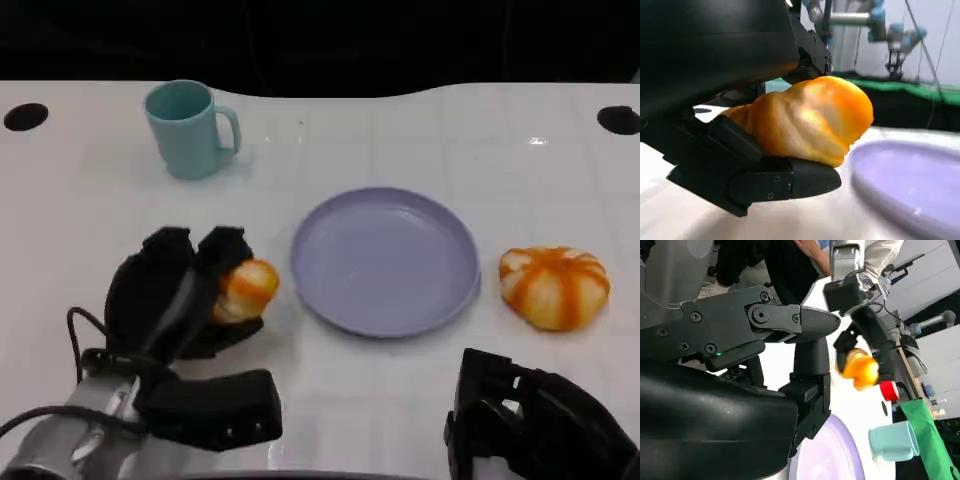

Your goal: Grasp the bread from the table and place it into the plate.

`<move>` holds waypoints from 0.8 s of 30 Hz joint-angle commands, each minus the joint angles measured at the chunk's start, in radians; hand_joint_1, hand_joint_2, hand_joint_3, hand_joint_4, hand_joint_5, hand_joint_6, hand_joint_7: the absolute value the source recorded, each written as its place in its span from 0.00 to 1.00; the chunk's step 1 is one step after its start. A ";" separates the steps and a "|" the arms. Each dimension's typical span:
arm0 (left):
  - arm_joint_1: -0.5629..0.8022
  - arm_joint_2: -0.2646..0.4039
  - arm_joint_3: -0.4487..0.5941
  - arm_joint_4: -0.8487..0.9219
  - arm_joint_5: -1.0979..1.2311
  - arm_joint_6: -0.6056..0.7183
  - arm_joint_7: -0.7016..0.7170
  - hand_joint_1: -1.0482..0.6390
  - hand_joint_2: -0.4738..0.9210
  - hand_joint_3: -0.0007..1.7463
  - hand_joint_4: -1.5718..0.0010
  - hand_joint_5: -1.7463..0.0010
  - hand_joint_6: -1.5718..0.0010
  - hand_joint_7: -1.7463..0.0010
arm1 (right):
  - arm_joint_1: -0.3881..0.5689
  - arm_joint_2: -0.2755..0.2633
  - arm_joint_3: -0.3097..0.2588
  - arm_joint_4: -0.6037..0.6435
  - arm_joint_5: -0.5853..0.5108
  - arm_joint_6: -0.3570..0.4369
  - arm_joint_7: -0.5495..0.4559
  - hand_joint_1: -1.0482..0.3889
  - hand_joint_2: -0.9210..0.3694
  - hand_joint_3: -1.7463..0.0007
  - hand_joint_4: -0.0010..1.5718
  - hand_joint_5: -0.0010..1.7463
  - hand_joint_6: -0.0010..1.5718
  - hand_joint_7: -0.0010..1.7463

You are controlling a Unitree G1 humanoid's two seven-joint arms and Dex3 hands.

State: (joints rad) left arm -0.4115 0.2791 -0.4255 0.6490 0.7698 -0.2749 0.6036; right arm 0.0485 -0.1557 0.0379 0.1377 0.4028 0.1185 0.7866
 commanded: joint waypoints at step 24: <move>-0.315 -0.165 -0.043 0.154 -0.065 -0.090 -0.157 0.51 0.57 0.80 0.40 0.00 0.51 0.00 | 0.033 -0.011 0.009 -0.041 -0.011 -0.013 -0.006 0.36 0.00 0.75 0.40 1.00 0.26 1.00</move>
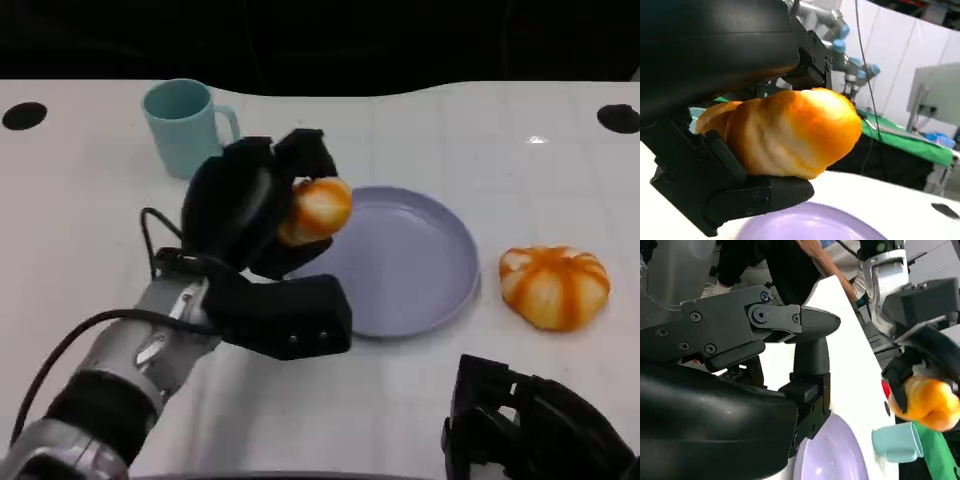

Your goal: Grasp the bread from the table and place it into the plate.

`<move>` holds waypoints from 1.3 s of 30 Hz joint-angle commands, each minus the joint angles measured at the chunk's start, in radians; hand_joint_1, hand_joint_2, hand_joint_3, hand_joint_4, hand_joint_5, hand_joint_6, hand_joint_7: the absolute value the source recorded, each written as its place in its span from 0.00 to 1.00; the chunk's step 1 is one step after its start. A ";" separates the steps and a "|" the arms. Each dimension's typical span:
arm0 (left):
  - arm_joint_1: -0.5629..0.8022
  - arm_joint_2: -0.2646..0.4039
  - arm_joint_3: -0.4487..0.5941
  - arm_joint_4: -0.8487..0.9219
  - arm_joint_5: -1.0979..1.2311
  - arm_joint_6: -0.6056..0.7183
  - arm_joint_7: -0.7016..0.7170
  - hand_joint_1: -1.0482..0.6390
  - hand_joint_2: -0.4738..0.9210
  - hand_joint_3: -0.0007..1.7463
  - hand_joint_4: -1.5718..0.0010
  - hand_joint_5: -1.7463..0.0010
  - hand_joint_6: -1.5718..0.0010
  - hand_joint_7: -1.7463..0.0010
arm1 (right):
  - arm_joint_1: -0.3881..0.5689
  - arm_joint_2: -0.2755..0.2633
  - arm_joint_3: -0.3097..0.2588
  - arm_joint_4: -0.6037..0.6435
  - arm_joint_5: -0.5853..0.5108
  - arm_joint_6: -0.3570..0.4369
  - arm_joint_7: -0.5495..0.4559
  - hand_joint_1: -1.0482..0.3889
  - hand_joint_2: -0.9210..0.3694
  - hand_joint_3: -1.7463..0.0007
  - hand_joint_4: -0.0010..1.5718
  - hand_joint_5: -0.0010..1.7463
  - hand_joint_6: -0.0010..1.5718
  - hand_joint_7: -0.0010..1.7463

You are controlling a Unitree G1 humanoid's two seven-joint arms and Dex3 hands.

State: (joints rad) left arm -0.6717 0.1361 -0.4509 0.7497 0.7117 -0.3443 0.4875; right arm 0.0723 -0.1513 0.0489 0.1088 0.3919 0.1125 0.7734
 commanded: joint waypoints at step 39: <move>-0.203 -0.093 -0.178 0.278 0.057 0.093 -0.378 0.09 1.00 0.36 1.00 0.99 0.99 1.00 | 0.015 -0.020 0.016 -0.024 -0.004 -0.031 0.020 0.36 0.00 0.75 0.40 1.00 0.27 0.98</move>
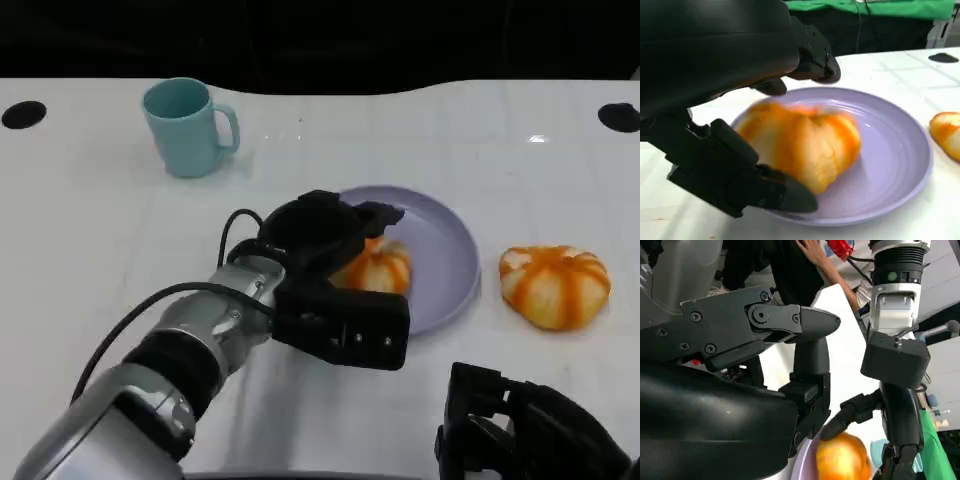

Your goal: Grasp the bread from the table and place it into the plate.

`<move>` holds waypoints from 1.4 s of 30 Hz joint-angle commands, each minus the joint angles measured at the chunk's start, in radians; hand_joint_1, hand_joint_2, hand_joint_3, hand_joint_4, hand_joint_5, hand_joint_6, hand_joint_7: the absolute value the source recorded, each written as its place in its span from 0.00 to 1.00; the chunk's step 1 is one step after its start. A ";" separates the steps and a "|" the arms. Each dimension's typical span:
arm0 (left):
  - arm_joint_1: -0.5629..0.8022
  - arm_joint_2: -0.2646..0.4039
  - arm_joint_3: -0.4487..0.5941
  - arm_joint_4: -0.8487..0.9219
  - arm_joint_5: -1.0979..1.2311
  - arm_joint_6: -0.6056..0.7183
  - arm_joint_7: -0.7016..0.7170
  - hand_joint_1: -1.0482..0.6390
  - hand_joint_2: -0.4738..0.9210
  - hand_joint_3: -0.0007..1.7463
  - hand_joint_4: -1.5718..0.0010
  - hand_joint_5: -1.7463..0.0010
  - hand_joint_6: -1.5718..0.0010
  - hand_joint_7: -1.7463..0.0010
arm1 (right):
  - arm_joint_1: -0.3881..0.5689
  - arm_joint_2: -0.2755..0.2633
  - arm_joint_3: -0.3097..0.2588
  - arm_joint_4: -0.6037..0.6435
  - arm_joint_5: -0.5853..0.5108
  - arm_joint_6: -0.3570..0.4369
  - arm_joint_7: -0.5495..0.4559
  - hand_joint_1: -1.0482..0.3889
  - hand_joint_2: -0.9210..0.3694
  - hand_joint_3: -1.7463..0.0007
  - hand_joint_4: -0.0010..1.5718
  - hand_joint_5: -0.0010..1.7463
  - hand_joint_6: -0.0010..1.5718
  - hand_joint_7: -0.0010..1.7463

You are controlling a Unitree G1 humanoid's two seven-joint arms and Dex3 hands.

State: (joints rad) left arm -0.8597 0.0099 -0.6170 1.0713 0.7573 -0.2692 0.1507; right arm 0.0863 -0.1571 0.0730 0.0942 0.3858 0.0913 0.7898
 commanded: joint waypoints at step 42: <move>0.769 0.041 0.540 -0.934 -1.114 0.147 -0.639 0.25 1.00 0.12 0.51 0.00 0.60 0.04 | -0.012 -0.014 -0.016 0.012 0.010 0.004 0.001 0.36 0.00 0.74 0.40 1.00 0.28 0.97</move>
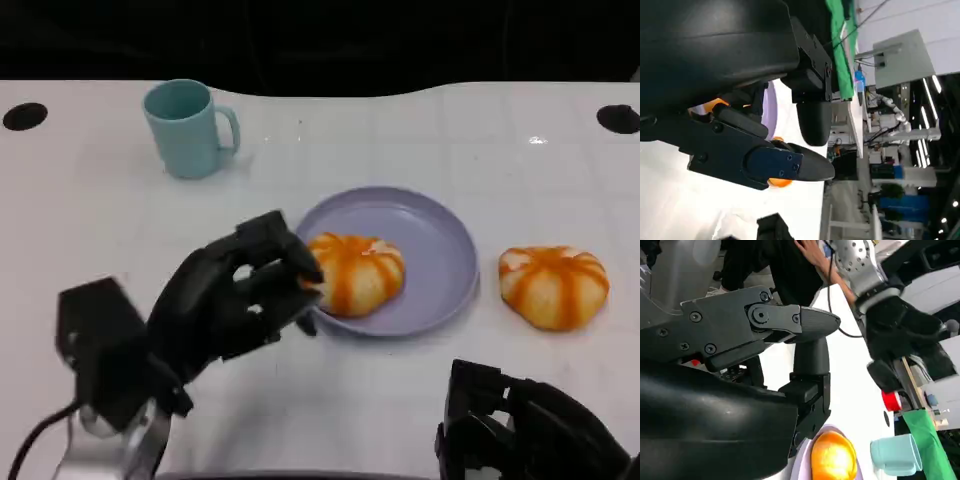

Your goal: Grasp the bread from the table and place it into the plate.

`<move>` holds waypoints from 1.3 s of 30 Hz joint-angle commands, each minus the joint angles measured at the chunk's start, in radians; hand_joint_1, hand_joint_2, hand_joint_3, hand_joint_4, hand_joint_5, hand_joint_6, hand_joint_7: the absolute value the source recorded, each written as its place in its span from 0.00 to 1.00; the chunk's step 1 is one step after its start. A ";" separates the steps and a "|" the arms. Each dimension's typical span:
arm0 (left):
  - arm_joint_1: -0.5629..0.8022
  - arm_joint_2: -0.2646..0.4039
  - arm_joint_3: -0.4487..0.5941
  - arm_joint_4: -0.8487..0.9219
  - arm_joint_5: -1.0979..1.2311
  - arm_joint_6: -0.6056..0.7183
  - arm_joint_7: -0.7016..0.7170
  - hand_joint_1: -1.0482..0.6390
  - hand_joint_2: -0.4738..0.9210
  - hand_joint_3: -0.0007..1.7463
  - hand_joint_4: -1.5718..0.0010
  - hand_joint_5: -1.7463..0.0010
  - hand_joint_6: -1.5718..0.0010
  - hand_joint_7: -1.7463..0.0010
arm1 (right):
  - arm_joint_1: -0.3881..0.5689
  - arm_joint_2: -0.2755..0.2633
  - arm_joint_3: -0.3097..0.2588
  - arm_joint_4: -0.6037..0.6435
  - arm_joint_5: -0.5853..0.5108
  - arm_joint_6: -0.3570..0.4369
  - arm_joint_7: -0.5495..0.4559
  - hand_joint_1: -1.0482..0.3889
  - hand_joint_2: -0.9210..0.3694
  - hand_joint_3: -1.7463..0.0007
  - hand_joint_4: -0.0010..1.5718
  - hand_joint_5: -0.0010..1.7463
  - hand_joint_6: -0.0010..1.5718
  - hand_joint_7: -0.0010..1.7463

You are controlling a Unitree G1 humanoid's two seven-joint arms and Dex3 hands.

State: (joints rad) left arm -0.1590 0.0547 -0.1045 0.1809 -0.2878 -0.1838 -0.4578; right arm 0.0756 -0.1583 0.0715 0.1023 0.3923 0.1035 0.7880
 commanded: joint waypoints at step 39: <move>0.173 0.043 0.026 0.006 -0.127 0.237 -0.292 0.21 1.00 0.13 0.47 0.00 0.60 0.00 | -0.010 -0.013 -0.034 0.011 -0.008 -0.007 -0.010 0.34 0.00 0.77 0.39 1.00 0.27 0.97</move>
State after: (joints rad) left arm 0.0179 0.0853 -0.0875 0.1815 -0.4194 0.0635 -0.7294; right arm 0.0685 -0.1600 0.0441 0.1194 0.3841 0.0928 0.7857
